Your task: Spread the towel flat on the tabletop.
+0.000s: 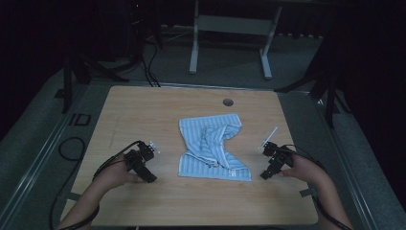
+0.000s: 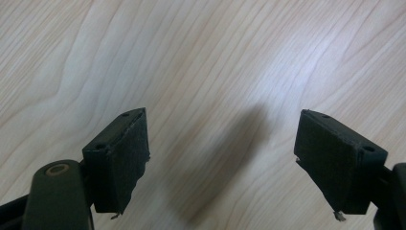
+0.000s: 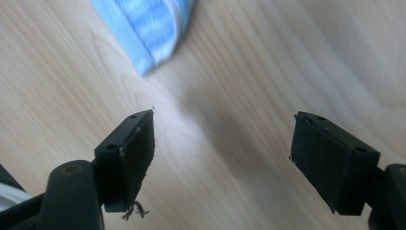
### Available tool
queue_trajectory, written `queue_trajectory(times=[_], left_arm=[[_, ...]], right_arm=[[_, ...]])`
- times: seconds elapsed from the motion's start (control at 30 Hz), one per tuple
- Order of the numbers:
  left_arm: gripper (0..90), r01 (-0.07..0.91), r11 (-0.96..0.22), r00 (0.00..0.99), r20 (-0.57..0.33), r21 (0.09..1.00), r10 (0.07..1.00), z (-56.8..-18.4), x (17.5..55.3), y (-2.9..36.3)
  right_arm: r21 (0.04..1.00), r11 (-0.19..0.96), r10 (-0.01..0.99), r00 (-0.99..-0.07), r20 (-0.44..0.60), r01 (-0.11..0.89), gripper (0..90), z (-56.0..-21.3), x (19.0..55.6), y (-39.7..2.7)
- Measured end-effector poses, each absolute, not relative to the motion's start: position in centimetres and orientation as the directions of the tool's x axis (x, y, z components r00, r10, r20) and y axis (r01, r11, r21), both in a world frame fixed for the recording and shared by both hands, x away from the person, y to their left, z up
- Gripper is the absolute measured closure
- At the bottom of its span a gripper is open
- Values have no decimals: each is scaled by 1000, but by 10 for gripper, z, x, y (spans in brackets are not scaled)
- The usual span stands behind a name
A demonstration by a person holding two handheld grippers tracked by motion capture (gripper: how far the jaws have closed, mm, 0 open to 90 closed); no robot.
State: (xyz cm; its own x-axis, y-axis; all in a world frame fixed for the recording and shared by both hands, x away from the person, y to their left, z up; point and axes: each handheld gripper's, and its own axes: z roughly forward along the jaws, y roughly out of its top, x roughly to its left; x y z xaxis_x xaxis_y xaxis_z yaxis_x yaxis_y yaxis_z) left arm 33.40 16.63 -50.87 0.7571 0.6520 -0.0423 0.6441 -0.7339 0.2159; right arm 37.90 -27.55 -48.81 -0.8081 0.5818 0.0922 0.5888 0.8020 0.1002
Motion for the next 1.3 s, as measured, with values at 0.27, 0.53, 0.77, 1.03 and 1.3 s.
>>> queue_trajectory(times=[0.27, 0.53, 0.77, 1.03, 1.3], left_arm=[[199, 609, -765, 787, -36, 210, 616, -508, 346, 138], [214, 551, -805, 828, -22, 219, 560, -505, 358, 103], [220, 523, -814, 843, -17, 252, 537, -501, 371, 79], [230, 497, -804, 852, -8, 326, 523, -497, 383, 52], [270, 471, -801, 861, 6, 370, 509, -497, 386, 22]], right_arm=[[93, 820, 559, -826, 81, 564, 249, -484, 390, -254], [99, 830, 542, -835, 93, 550, 275, -483, 407, -229], [127, 822, 548, -832, 90, 555, 308, -481, 416, -214], [244, 796, 547, -831, 102, 554, 331, -477, 425, -197], [317, 745, 575, -806, 142, 587, 383, -483, 444, -173]])
